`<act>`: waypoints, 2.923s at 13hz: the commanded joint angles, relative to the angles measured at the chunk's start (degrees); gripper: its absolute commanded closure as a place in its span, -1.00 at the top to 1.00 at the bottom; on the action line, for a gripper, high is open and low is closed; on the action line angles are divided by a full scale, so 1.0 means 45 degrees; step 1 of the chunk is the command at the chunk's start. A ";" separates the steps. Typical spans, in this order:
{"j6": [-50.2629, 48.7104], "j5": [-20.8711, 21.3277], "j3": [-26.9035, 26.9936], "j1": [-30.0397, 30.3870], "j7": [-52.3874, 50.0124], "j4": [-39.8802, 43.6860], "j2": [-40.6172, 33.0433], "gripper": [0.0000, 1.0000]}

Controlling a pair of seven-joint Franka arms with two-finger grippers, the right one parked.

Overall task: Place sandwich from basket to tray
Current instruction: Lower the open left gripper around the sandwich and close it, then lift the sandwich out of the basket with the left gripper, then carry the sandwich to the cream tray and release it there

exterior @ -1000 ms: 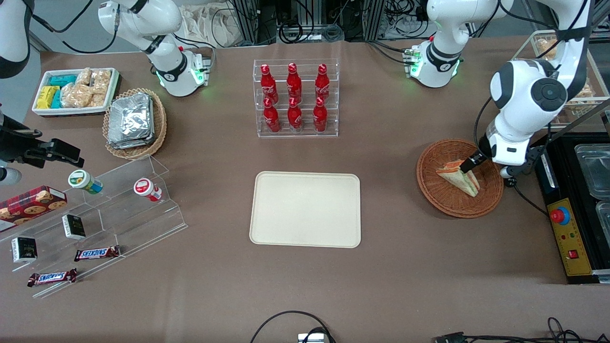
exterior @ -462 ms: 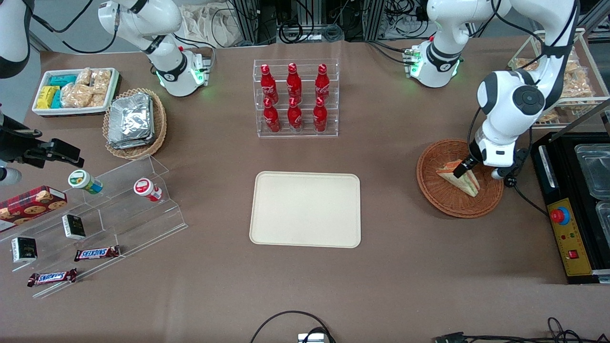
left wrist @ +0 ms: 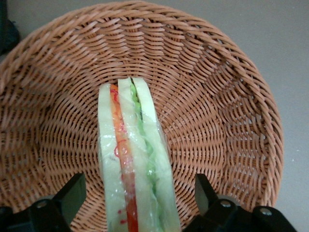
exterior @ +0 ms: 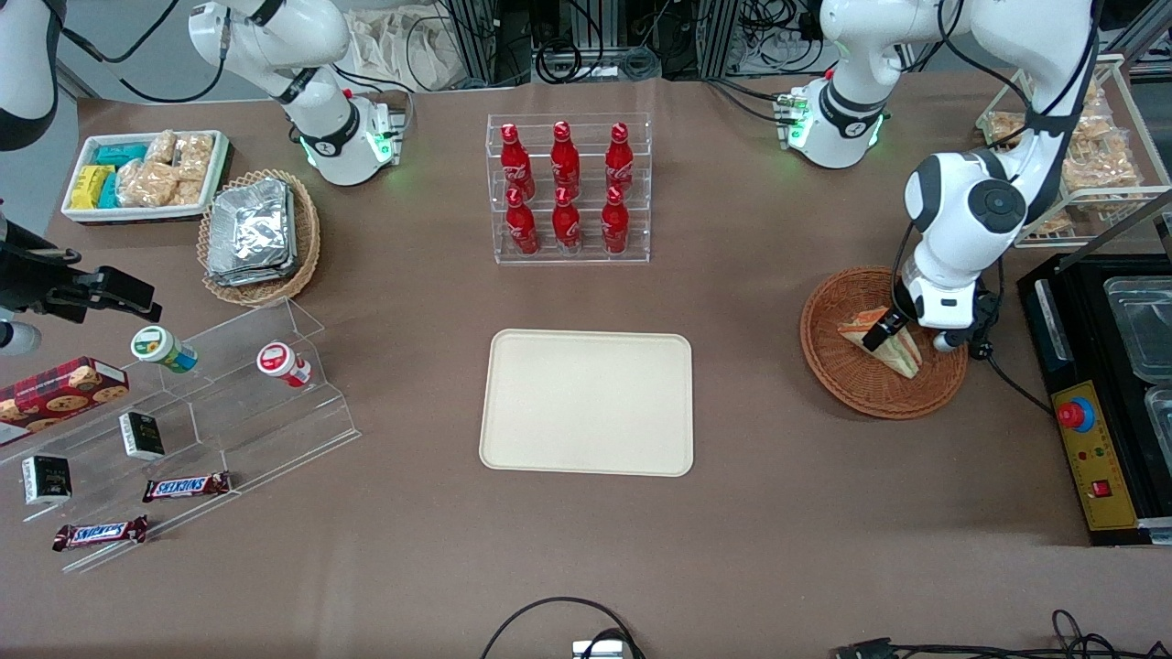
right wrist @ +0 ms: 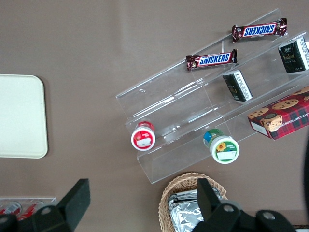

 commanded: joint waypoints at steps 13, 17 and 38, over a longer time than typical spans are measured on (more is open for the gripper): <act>-0.3167 0.0210 -0.0350 -0.0317 0.1506 0.0329 -0.2239 -0.82; -0.4245 0.0210 -0.1384 -0.0318 0.4605 0.0799 -0.2671 -0.80; -0.4169 -0.0493 -0.2538 -0.3910 0.6589 0.5505 0.0998 -0.63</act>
